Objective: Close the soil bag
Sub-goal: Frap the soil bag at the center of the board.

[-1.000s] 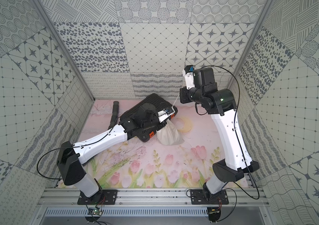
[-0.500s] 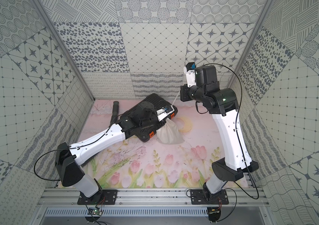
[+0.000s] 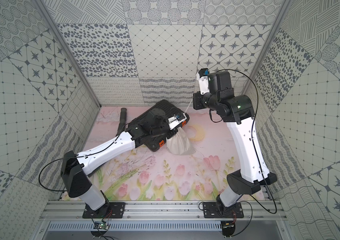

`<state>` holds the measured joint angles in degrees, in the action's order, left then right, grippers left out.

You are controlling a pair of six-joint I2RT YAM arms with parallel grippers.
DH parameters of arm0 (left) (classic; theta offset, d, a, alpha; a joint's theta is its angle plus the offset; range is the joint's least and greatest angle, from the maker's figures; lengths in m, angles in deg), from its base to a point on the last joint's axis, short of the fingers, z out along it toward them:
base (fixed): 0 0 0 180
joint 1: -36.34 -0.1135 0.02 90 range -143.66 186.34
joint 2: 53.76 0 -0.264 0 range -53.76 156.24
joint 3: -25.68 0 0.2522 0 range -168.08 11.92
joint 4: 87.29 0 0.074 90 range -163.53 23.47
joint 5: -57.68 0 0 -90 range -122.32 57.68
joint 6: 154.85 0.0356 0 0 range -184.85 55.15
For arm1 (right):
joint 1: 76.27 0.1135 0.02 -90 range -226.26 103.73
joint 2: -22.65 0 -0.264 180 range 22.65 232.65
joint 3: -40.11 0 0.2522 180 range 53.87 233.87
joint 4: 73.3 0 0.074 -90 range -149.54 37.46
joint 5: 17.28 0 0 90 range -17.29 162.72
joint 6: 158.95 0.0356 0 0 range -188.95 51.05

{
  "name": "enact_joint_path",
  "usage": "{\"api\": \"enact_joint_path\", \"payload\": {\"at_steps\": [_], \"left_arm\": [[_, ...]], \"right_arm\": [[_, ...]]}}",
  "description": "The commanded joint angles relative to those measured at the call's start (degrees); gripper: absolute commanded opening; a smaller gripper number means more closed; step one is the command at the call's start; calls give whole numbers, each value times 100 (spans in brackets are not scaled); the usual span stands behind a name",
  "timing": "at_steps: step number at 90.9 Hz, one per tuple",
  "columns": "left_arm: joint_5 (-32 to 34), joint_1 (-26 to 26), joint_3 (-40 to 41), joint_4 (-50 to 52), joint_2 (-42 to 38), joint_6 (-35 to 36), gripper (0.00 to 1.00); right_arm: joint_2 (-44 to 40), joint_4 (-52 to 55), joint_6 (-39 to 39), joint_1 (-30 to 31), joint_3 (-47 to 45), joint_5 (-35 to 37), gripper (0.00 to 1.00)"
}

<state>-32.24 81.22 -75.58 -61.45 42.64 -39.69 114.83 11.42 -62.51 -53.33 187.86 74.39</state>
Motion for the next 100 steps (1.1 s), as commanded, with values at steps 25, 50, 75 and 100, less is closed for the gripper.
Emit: {"api": "enact_joint_path", "payload": {"at_steps": [25,50,75,100], "left_arm": [[-637,-277,-457,3307,-34,-895,0],[-629,-339,-376,3445,-78,-941,0],[264,-348,-186,3633,55,-693,0],[868,-460,295,3588,-58,-568,0]], "right_arm": [[-1427,-2723,509,-612,-2021,314,0],[-1817,-3119,947,-921,-2946,6,0],[-1662,-3115,917,-923,-2367,21,0],[-1525,-3082,833,-1128,-1555,115,0]]}}
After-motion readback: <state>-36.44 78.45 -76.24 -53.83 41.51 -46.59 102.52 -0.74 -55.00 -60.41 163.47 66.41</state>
